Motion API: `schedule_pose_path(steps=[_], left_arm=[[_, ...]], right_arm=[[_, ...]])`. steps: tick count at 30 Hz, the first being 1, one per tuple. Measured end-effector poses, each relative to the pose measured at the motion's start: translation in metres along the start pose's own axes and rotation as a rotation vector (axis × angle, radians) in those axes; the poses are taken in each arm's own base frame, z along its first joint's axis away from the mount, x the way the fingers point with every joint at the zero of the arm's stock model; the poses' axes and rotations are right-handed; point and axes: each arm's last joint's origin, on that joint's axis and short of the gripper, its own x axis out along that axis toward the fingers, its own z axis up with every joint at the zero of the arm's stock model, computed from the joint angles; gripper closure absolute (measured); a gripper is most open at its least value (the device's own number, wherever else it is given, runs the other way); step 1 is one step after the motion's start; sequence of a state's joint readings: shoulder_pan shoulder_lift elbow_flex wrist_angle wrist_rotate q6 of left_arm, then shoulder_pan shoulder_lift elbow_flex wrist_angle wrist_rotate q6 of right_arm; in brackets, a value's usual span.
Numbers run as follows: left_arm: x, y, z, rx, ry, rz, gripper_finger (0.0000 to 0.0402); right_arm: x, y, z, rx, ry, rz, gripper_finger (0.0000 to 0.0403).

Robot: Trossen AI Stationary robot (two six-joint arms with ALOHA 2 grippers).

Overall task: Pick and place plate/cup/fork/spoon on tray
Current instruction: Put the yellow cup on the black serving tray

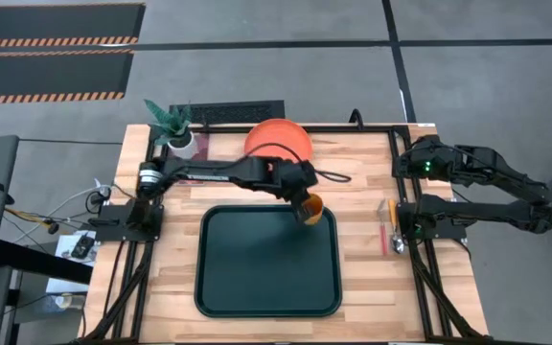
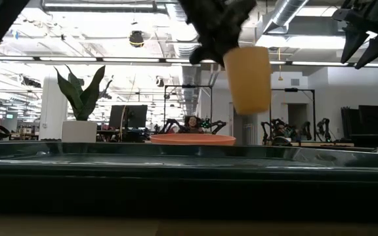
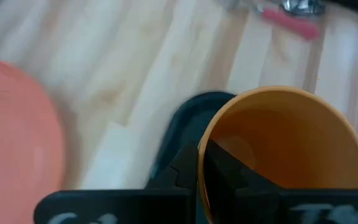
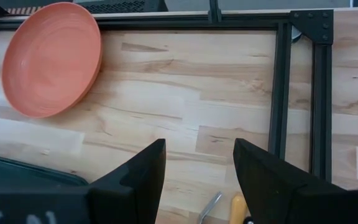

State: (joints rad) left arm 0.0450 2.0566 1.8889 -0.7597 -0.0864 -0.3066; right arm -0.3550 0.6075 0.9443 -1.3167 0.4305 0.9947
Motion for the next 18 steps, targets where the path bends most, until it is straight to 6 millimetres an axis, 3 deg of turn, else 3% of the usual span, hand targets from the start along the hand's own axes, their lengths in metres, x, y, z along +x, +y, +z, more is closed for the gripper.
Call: schedule_pose_path(steps=[5,10,15,18], left_arm=[[0.025,-0.001,-0.006,-0.010,0.041,0.001,0.0401],[0.025,0.001,-0.013,-0.053,0.103,0.043,0.0401],[-0.022,-0.013,-0.020,-0.034,0.127,0.078,0.0401],[-0.042,-0.019,-0.037,-0.058,0.149,0.083,0.0401]], right_arm=[[0.000,0.000,0.000,0.000,0.000,0.000,0.0189],[0.000,0.000,0.000,-0.003,0.004,-0.004,0.0189],[0.000,-0.001,-0.001,-0.007,0.009,-0.010,0.0189],[0.000,-0.001,-0.001,-0.013,0.008,-0.011,0.0189]])
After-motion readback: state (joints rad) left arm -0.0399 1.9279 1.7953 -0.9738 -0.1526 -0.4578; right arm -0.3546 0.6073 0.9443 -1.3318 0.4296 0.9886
